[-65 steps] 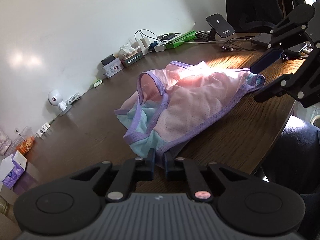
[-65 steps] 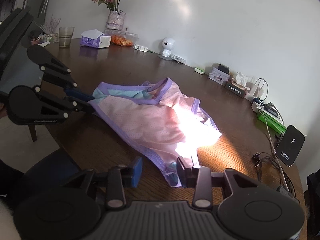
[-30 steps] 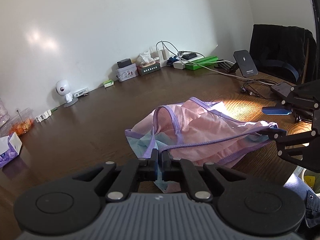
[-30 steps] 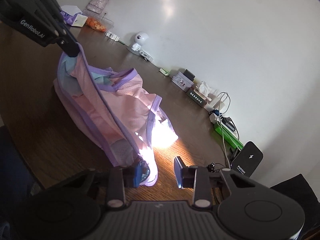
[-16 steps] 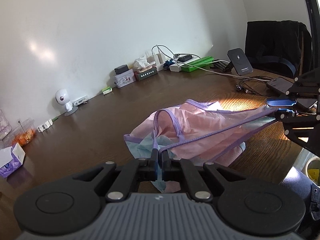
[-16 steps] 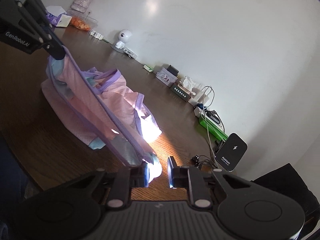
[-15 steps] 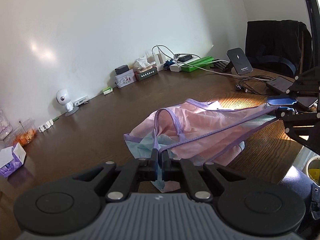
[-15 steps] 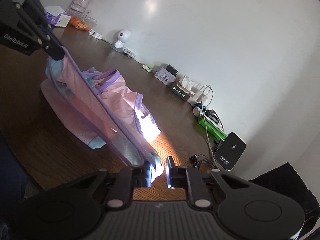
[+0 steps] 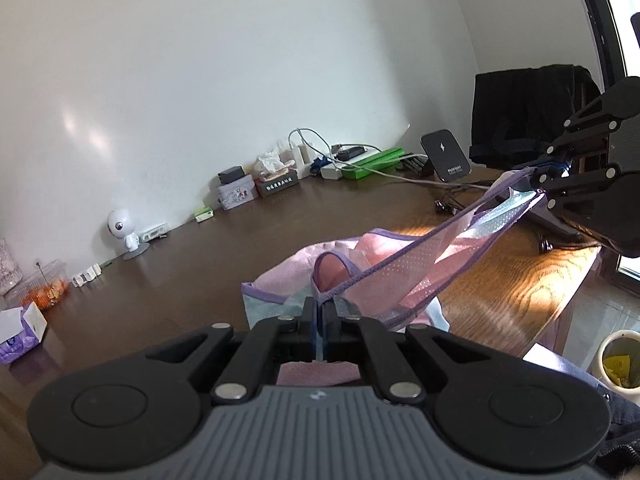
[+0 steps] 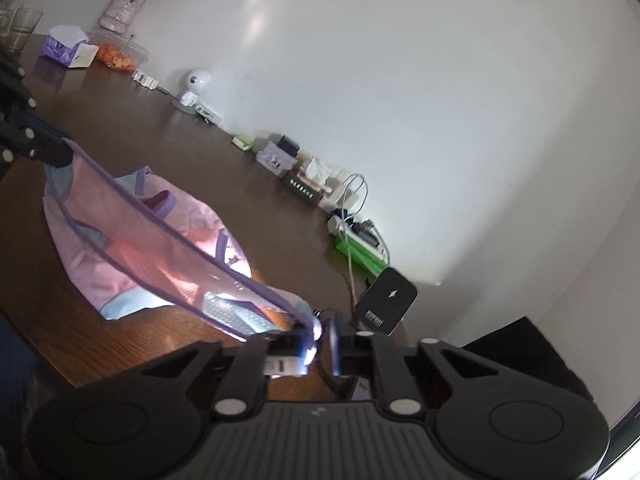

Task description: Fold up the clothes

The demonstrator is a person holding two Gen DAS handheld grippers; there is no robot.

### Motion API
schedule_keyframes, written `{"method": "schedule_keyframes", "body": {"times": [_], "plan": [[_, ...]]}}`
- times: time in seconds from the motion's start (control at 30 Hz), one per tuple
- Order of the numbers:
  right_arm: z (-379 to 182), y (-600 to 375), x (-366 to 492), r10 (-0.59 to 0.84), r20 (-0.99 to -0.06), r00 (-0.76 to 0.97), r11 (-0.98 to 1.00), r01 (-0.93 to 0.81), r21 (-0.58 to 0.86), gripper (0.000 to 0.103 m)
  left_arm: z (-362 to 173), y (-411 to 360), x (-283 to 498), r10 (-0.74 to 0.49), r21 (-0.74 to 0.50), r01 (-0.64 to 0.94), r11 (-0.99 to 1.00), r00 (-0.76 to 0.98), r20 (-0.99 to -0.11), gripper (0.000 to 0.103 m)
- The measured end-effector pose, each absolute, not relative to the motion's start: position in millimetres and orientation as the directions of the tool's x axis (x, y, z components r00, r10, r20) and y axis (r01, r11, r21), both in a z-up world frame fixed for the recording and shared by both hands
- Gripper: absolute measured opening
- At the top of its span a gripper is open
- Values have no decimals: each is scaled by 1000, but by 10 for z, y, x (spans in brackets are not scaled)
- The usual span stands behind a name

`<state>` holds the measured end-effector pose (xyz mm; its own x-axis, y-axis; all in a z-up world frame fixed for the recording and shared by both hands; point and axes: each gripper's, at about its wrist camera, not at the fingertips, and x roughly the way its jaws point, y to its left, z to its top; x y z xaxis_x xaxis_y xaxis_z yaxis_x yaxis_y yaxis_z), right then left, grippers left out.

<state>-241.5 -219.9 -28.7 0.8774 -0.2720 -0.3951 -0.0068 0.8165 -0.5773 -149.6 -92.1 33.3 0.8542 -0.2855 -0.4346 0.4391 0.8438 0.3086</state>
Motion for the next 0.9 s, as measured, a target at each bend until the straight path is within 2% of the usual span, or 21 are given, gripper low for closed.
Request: {"method": "schedule_keyframes", "body": {"times": [0.13, 0.23, 0.3, 0.37, 0.43, 0.47, 0.5, 0.53, 0.7, 0.77, 0.83, 0.9], "plan": [[-416, -2202, -2416, -230, -436, 870, 837, -52, -545, 1, 107, -971, -1507, -253, 317, 443, 838, 832, -494, 3], [-441, -2174, -2421, -216, -428, 878, 840, -56, -539, 1, -1, -990, -1552, -237, 336, 444, 831, 828, -507, 8], [-425, -2167, -2426, -204, -423, 883, 842, -62, -536, 1, -42, -994, -1566, -232, 337, 445, 830, 824, -518, 24], [-417, -2162, -2428, -200, -419, 886, 836, -68, -544, 1, -82, -991, -1565, -227, 335, 447, 829, 817, -530, 31], [-416, -2161, -2436, -197, -418, 887, 837, -70, -543, 1, -115, -989, -1562, -222, 338, 448, 828, 815, -536, 30], [-421, -2158, -2441, -197, -419, 886, 836, -72, -544, 1, -115, -990, -1563, -224, 332, 448, 830, 814, -536, 26], [-428, -2155, -2445, -195, -421, 886, 836, -73, -543, 1, -111, -988, -1559, -224, 325, 447, 834, 811, -541, 11], [-438, -2154, -2447, -194, -424, 885, 839, -75, -539, 1, -103, -983, -1551, -222, 318, 445, 837, 809, -545, 5], [-489, -2184, -2401, -165, -452, 877, 860, -96, -501, 1, 132, -901, -1441, -205, 310, 393, 866, 844, -495, 4], [-480, -2218, -2317, -137, -496, 857, 879, -126, -460, 1, 304, -828, -1311, -194, 307, 363, 880, 864, -465, 4], [-364, -2263, -2204, -65, -552, 832, 898, -192, -395, 1, 540, -760, -1172, -168, 338, 316, 887, 900, -402, 4], [-106, -2264, -2120, 0, -516, 857, 898, -227, -377, 1, 912, -705, -1062, -153, 387, 267, 882, 942, -300, 4]]}}
